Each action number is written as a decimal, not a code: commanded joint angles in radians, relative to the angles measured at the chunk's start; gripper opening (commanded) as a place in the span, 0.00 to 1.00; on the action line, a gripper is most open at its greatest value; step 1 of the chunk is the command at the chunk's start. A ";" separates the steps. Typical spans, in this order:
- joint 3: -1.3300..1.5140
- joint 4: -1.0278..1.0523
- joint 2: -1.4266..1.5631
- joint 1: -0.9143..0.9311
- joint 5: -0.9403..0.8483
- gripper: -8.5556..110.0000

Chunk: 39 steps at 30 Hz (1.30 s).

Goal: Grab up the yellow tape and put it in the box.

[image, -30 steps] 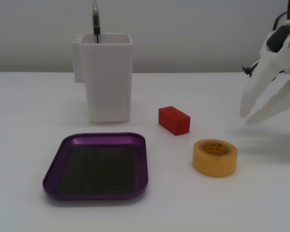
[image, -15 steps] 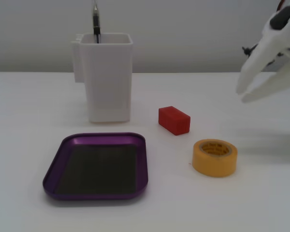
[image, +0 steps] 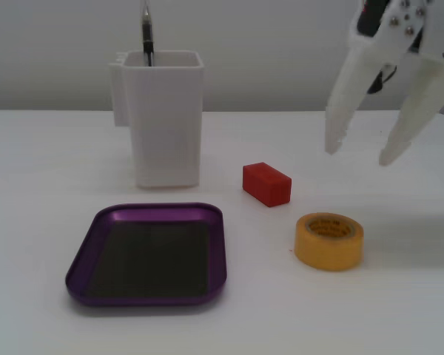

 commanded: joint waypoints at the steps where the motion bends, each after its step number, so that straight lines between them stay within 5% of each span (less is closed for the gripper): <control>1: -0.051 -0.002 -0.051 -0.055 -0.005 0.20; 30: -0.048 -0.224 -0.391 -0.069 -0.006 0.21; 36: -0.048 -0.224 -0.405 -0.078 -0.005 0.06; 39: -0.029 -0.225 -0.402 -0.080 -0.005 0.07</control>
